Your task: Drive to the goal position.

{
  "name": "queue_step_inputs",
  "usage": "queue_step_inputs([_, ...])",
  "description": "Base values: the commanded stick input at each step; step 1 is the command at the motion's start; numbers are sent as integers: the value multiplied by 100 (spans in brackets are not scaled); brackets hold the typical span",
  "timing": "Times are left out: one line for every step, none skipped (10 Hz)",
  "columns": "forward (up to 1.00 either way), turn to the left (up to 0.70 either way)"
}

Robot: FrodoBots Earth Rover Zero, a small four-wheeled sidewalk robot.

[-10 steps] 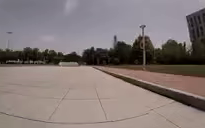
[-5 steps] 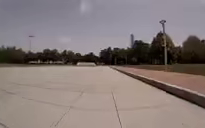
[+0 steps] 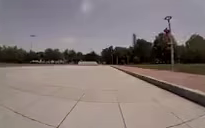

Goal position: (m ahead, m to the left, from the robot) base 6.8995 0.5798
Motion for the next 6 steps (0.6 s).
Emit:
queue_step_inputs([100, -29])
queue_step_inputs([100, -39])
queue_step_inputs([100, -32])
queue_step_inputs([100, -18])
queue_step_inputs([100, -2])
queue_step_inputs([100, 0])
